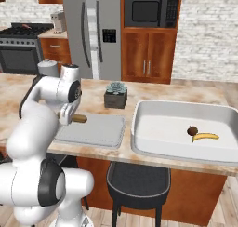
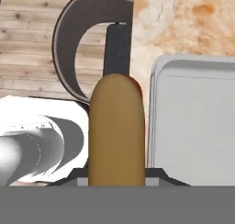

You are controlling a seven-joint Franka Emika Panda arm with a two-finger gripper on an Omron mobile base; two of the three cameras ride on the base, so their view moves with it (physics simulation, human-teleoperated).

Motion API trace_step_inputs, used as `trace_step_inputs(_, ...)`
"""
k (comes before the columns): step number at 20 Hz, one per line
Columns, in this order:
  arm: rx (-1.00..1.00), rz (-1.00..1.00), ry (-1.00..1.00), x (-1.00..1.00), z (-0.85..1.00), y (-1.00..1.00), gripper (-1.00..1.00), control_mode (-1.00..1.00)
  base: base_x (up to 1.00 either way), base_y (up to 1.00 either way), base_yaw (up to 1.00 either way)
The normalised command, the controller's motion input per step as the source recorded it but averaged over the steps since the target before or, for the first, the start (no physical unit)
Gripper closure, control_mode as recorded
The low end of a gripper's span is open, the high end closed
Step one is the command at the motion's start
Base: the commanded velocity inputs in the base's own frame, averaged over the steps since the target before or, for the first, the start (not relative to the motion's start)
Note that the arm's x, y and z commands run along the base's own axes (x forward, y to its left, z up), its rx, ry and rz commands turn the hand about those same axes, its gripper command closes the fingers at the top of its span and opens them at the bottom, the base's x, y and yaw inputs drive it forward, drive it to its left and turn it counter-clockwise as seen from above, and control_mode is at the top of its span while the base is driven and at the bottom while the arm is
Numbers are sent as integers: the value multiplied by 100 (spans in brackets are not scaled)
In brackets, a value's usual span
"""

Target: Place the cold items (banana and apple) from the fridge in one tupperware on the dining counter. Place the warm items (kebab skewer and hot dog) in the stove area in another tupperware.

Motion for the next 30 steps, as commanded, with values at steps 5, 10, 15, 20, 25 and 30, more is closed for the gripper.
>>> trace_step_inputs(5, -2, 0, -10, 66, -70, -8, 100, -100, 0, 0, 0)
trace_step_inputs(10, 0, 0, -9, 64, -65, -10, 100, -100, 0, 0, 0)
trace_step_inputs(15, 0, 0, -3, 49, -46, -8, 100, -100, 0, 0, 0)
trace_step_inputs(20, 0, -4, 0, 48, -35, 0, 100, -100, 0, 0, 0)
trace_step_inputs(25, 0, -13, 0, 55, -24, 0, 100, -100, 0, 0, 0)
trace_step_inputs(30, 0, -10, 0, 50, -33, 0, 100, -100, 0, 0, 0)
